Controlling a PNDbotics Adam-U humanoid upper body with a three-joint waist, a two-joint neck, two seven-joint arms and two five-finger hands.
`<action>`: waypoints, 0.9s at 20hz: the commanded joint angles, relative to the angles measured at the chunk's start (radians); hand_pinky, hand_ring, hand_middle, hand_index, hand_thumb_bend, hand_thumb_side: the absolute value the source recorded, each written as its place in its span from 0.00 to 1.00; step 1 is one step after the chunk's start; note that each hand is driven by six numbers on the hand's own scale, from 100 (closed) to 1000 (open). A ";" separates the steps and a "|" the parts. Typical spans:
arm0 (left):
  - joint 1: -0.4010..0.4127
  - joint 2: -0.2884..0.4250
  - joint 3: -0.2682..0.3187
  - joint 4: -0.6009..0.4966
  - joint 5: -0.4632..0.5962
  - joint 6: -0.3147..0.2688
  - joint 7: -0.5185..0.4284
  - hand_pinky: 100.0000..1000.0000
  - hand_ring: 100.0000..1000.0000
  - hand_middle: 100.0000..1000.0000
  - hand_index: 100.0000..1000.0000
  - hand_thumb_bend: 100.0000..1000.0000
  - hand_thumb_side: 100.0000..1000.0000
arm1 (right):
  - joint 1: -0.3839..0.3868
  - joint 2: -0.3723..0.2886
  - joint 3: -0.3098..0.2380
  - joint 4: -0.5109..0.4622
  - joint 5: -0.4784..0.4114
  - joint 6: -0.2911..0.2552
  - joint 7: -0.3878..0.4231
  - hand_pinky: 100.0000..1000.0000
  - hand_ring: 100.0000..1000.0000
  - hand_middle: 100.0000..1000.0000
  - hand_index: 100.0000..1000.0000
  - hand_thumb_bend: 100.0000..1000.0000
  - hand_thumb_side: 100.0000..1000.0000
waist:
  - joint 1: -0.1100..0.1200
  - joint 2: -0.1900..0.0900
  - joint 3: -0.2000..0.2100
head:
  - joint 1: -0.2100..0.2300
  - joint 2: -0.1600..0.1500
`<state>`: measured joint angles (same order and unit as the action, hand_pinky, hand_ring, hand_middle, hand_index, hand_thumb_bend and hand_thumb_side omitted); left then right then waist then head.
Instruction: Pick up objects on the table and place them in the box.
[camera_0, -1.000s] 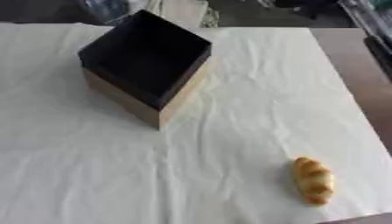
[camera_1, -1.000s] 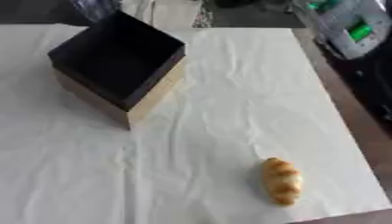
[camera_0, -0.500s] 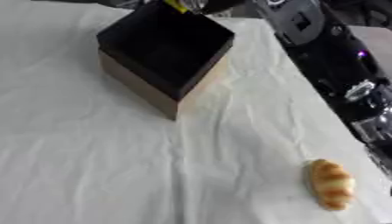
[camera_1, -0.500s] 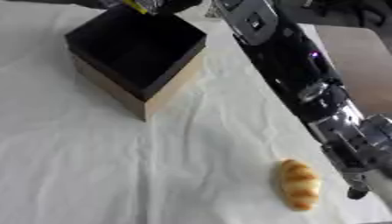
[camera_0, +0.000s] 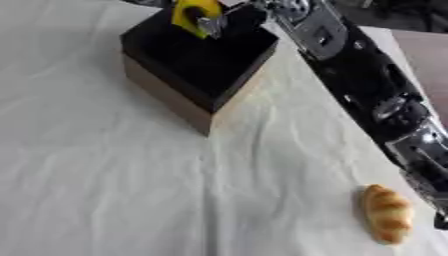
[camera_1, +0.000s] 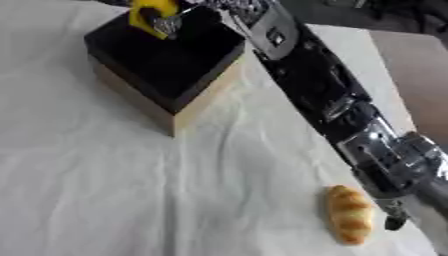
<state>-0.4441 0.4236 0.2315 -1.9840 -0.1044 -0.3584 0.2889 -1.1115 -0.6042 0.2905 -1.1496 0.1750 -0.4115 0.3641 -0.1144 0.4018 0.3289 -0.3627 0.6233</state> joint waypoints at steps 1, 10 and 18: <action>-0.009 0.026 0.004 -0.016 0.007 0.000 -0.002 0.79 0.74 0.68 0.92 0.13 0.50 | -0.014 -0.019 -0.011 0.011 0.074 -0.014 0.018 0.85 0.85 0.53 0.66 0.00 0.15 | 0.006 -0.021 0.000 | -0.003 -0.002; 0.002 0.021 0.004 -0.016 0.006 0.004 -0.006 0.79 0.74 0.68 0.92 0.13 0.50 | 0.012 -0.051 -0.032 -0.025 0.312 -0.074 -0.017 0.92 1.00 0.79 0.91 0.48 0.16 | 0.016 -0.022 -0.016 | 0.005 -0.003; 0.009 0.019 0.002 -0.016 0.006 0.006 -0.008 0.79 0.74 0.68 0.92 0.13 0.50 | 0.025 -0.078 -0.056 -0.063 0.340 -0.072 -0.054 0.91 1.00 0.78 0.90 0.44 0.12 | 0.025 -0.033 -0.030 | 0.009 -0.002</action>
<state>-0.4305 0.4225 0.2314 -1.9840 -0.1043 -0.3518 0.2824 -1.0712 -0.6391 0.2521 -1.1842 0.5212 -0.4852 0.3216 -0.0993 0.3978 0.2988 -0.3562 0.6233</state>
